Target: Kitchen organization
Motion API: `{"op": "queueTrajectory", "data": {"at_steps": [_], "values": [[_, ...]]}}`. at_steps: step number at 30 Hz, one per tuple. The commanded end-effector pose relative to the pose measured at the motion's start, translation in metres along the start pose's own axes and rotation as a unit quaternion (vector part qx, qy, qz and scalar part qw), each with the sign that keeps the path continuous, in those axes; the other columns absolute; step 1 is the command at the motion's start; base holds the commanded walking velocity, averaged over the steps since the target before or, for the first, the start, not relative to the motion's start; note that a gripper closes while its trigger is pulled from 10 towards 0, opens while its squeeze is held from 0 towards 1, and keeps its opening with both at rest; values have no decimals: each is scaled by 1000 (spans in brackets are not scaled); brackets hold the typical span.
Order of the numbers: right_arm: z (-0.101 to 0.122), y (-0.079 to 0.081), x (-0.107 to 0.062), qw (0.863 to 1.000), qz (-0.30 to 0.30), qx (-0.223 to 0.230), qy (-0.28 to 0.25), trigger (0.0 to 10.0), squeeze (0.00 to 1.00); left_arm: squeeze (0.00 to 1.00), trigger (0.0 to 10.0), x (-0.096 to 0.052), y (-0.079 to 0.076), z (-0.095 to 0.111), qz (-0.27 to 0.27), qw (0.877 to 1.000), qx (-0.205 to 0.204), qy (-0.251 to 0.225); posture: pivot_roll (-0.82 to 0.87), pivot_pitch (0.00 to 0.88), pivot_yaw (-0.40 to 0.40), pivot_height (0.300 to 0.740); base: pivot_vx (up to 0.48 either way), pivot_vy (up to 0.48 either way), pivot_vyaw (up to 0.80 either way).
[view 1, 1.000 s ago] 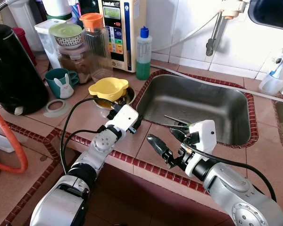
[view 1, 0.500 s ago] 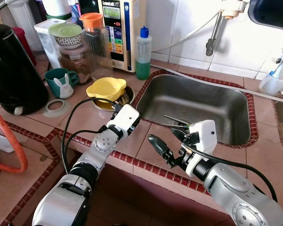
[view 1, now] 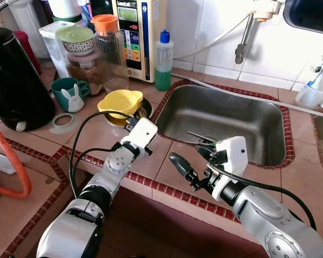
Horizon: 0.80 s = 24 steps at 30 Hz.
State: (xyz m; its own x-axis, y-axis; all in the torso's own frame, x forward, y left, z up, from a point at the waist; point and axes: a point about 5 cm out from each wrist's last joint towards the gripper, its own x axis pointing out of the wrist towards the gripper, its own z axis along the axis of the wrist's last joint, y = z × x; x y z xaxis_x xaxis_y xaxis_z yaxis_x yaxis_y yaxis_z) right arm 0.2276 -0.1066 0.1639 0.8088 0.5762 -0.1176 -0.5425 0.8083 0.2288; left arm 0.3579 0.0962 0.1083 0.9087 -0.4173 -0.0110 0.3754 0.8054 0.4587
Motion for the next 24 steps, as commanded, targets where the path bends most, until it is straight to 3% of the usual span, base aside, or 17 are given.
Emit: {"op": "queueTrajectory", "data": {"at_steps": [1,7,24], "values": [[4,0,1,1000,-3,-5,-6,10000,0,0,0,3,6,7,9,1000,12,-14,28,33,23,740,0,0,0],[3,0,3,1000,-2,-4,-6,10000,0,0,0,2,22,12,59,998,21,-30,35,30,21,740,0,0,0],[3,1,6,1000,2,-3,-9,10000,0,0,0,7,19,34,60,994,28,-90,42,22,25,740,0,0,0]]}}
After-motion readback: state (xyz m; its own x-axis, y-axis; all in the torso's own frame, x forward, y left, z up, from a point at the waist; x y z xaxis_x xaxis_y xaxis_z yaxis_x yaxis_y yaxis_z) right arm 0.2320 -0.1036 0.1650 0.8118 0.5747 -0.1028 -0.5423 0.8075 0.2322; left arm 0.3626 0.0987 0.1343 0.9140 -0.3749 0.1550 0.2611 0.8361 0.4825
